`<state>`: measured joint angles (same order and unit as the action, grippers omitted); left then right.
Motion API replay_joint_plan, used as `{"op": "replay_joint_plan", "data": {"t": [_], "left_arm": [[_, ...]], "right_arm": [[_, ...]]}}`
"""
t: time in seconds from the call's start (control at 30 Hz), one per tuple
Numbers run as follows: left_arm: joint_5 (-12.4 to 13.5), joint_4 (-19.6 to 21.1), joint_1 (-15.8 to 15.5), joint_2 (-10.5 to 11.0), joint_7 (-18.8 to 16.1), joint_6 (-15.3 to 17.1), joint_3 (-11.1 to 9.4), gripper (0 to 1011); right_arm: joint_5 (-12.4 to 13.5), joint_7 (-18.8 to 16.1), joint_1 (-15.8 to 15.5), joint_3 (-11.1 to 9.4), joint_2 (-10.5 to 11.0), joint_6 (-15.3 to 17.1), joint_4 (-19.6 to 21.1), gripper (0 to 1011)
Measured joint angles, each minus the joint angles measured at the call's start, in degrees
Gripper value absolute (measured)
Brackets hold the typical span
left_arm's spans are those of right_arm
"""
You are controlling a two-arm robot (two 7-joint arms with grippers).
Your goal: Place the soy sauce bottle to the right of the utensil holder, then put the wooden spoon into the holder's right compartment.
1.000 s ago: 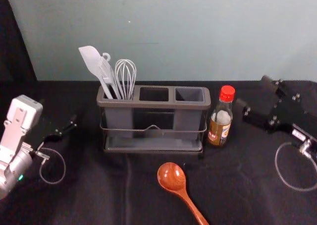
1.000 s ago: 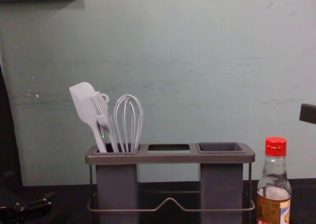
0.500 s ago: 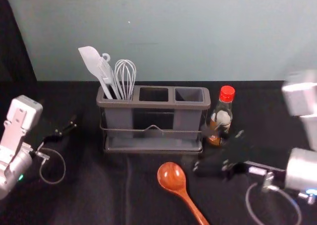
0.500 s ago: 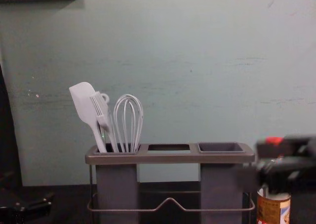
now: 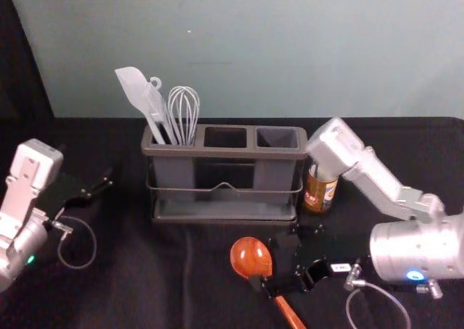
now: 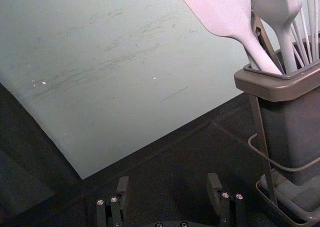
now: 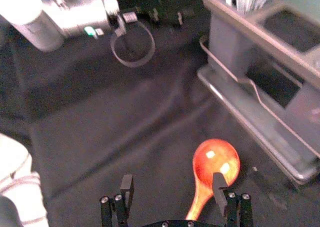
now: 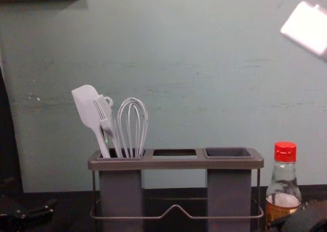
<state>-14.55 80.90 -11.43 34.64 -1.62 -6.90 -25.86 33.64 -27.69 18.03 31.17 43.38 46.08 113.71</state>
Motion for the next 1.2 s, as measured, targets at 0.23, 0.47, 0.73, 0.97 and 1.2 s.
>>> {"op": "replay_joint_plan", "data": {"t": [0.23,0.47,0.73,0.97,1.2], "left_arm": [[0.0,0.0,0.0,0.0,0.0,0.0,0.0,1011],[0.0,0.0,0.0,0.0,0.0,0.0,0.0,1011],[0.0,0.0,0.0,0.0,0.0,0.0,0.0,1011],[0.0,0.0,0.0,0.0,0.0,0.0,0.0,1011],[0.0,0.0,0.0,0.0,0.0,0.0,0.0,1011]], "right_arm": [[-1.5,-0.9,6.4,5.2,-1.2,5.3,-5.5,1004],[-2.7,-2.3,10.5,9.3,-3.2,7.2,-10.7,1004],[-3.7,-2.6,13.3,11.4,-5.6,8.0,-14.6,1004],[-4.9,-3.1,15.7,13.3,-8.4,8.9,-18.9,1004],[-5.7,-3.2,17.0,14.1,-11.0,9.1,-22.5,1004]]}}
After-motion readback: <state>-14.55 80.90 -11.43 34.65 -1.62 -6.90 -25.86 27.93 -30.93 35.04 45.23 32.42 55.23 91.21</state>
